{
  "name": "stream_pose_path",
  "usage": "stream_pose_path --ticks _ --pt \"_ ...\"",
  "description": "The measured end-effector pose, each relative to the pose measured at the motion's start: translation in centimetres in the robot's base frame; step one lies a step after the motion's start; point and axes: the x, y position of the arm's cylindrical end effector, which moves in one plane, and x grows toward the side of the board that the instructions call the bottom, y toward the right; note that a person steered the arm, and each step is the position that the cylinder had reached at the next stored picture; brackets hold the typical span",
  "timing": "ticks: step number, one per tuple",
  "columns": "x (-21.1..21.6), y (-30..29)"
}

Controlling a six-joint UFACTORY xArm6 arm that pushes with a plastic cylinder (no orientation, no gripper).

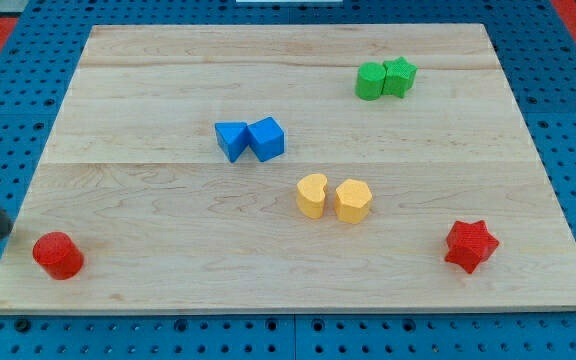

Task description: Move the red circle towards the bottom right of the board

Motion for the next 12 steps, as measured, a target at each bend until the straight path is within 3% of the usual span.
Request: stream_pose_path --ticks 2,4,9,12 --pt "3.5 2.4" --pt "3.6 7.9" --pt "0.6 8.2" --pt "0.6 17.4"
